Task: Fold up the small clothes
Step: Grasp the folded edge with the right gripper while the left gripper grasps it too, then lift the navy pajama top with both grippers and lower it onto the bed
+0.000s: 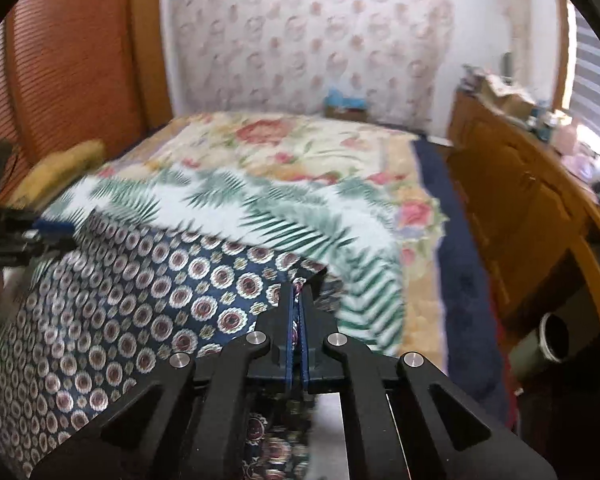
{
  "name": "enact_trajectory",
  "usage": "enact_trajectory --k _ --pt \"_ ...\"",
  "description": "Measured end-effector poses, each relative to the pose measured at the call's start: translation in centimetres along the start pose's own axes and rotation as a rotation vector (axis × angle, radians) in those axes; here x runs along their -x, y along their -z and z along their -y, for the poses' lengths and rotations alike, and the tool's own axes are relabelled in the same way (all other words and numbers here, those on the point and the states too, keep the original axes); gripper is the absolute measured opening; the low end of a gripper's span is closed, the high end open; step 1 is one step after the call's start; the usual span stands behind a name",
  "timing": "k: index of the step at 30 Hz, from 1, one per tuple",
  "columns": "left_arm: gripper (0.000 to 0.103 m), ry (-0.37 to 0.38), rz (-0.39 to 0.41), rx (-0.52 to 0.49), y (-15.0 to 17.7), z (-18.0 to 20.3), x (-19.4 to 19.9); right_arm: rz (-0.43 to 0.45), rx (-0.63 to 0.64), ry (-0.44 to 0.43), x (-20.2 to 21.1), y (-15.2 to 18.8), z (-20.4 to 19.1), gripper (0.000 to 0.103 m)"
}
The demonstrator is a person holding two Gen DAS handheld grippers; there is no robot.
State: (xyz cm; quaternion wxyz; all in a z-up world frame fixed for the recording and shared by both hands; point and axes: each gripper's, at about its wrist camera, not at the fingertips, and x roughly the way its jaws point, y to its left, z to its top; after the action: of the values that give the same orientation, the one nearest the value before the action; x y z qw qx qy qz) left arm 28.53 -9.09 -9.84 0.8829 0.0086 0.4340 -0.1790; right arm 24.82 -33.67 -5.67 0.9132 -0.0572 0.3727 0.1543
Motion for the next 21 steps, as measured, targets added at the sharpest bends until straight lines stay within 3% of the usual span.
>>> enact_trajectory --k 4,7,8,9,12,15,16,17,19,21 --pt "0.031 0.018 -0.012 0.022 -0.3 -0.3 -0.7 -0.037 -0.008 -0.005 -0.7 0.1 0.5 0.003" --pt "0.031 0.026 -0.011 0.030 -0.6 -0.5 -0.9 -0.065 -0.001 0.020 -1.6 0.1 0.5 0.037" --pt "0.031 0.032 -0.011 0.037 -0.7 -0.6 -0.9 -0.074 -0.007 0.012 -1.9 0.1 0.7 0.055" --pt "0.031 0.044 -0.011 0.045 -0.8 -0.7 -1.0 -0.077 -0.014 0.002 -2.1 0.1 0.8 0.060" --pt "0.031 0.077 -0.007 0.065 -1.2 -1.0 -1.2 -0.110 -0.031 -0.015 -3.2 0.3 1.4 0.060" --pt "0.031 0.103 0.001 0.085 -1.5 -1.3 -1.5 -0.138 -0.067 -0.089 -4.1 0.3 1.9 0.060" --pt "0.028 0.112 0.002 0.085 -1.6 -1.4 -1.6 -0.144 -0.068 -0.118 -4.3 0.2 1.9 0.061" --pt "0.019 0.117 0.000 0.081 -1.7 -1.3 -1.7 -0.139 -0.057 -0.127 -4.5 0.1 1.8 0.058" --pt "0.006 0.130 0.002 0.069 -1.7 -1.1 -1.8 -0.144 -0.053 -0.154 -4.6 -0.2 1.4 0.040" --pt "0.000 0.128 0.017 0.052 -1.7 -0.7 -1.3 -0.150 -0.035 -0.181 -4.6 -0.3 0.7 0.011"
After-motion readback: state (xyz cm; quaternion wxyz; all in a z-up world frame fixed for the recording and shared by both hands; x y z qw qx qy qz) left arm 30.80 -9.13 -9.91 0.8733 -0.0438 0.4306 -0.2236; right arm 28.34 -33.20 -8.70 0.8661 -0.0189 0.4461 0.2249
